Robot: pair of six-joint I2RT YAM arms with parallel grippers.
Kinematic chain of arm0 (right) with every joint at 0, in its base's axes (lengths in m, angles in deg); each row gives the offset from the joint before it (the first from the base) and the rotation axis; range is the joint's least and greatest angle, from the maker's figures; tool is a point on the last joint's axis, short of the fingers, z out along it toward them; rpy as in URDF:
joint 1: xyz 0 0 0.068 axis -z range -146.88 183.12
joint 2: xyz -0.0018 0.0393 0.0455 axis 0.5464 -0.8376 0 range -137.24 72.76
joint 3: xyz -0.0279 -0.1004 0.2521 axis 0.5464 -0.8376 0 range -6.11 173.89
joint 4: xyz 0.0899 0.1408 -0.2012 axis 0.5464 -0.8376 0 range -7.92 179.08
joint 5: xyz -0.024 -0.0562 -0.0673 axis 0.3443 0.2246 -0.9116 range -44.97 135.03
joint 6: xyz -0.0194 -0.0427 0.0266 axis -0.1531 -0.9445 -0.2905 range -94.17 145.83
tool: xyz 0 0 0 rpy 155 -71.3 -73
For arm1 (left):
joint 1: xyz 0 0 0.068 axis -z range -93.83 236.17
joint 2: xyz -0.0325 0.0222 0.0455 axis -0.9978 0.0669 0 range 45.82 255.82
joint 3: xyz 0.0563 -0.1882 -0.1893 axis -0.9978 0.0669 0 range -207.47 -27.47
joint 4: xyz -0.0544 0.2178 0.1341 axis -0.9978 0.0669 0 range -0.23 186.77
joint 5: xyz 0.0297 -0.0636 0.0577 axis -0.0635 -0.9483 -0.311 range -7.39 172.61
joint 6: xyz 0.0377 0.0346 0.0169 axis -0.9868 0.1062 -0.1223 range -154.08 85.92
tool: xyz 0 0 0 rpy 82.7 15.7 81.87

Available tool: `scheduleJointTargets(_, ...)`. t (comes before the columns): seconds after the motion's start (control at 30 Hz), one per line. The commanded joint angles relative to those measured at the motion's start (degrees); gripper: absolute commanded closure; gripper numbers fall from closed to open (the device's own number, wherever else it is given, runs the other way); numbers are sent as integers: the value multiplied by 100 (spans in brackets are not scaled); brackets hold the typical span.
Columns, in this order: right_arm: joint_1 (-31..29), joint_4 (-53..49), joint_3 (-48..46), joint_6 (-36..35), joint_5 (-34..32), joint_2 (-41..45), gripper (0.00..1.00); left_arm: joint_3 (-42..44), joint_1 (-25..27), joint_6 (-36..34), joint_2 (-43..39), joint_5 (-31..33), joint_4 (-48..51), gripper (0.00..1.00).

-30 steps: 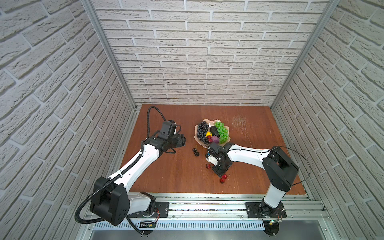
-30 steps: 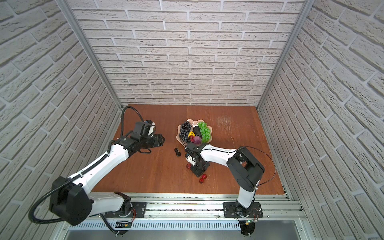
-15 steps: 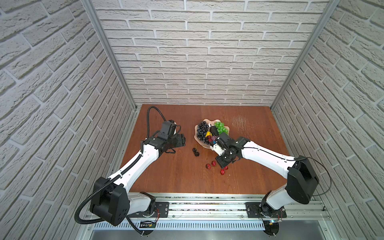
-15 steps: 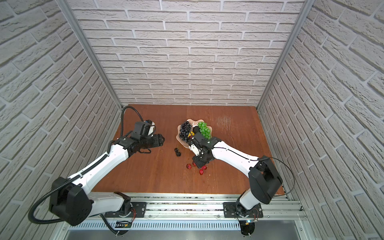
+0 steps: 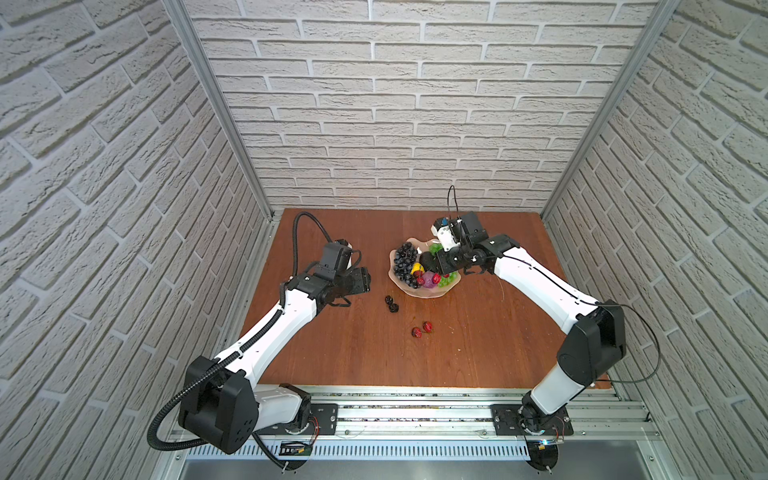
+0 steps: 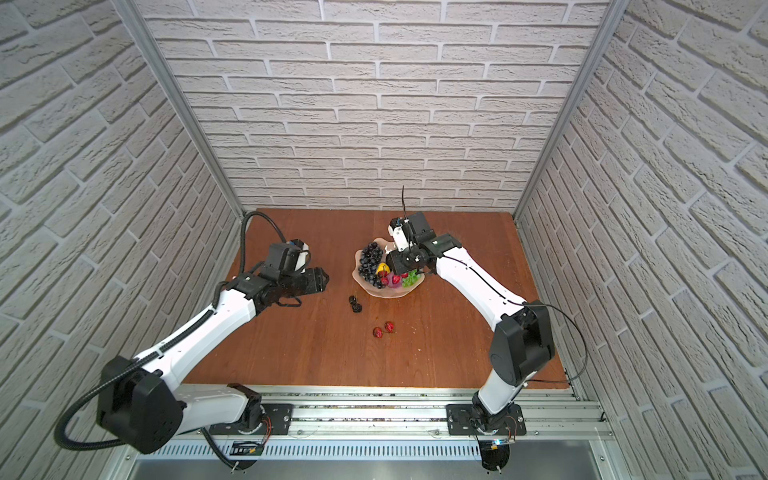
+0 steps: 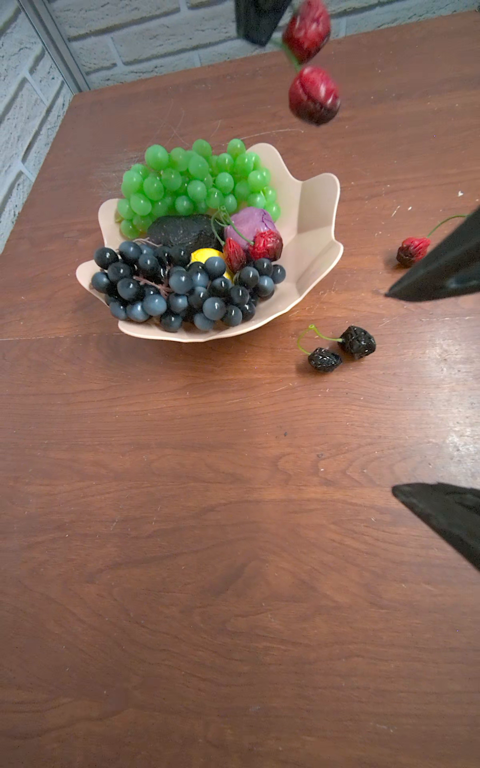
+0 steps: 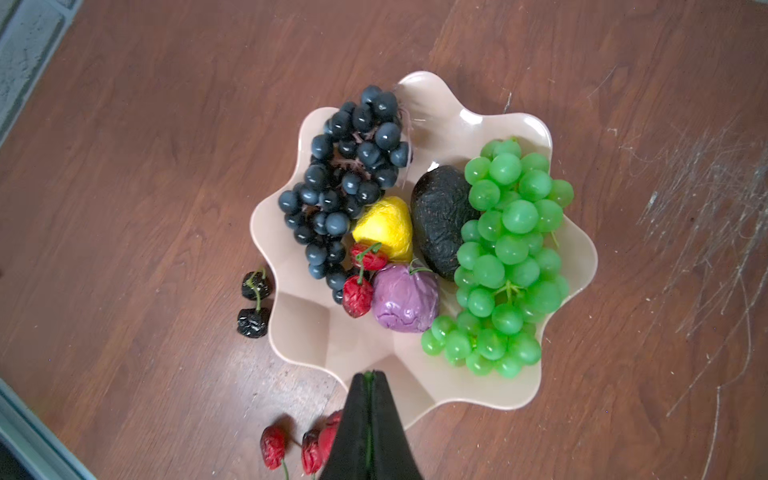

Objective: Place and organize the fake fruits in the fruit bowl
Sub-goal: 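Lower the red cherries into the bowl beside the purple fruit and open the right gripper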

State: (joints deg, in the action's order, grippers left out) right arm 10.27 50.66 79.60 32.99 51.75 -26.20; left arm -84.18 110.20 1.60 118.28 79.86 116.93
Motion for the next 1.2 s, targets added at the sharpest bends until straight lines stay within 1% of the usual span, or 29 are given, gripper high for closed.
scheduleJointTargets(0.0,248,328,56,-10,212,-213,94,-60,-56,-35,-141,73,56,31)
scheduleJointTargets(0.4,360,673,-282,137,608,-692,94,-131,-65,-95,35,-30,101,31)
scheduleJointTargets(0.67,378,684,-369,101,403,-826,94,-117,-65,104,260,-159,113,31)
scheduleJointTargets(0.87,376,712,-306,100,403,-971,94,-191,-43,157,490,-281,208,31)
scheduleJointTargets(1.03,383,621,-215,66,294,-1014,90,-301,36,156,689,-380,346,30)
scheduleJointTargets(1.17,376,526,-162,41,261,-799,78,-464,174,63,708,-346,602,29)
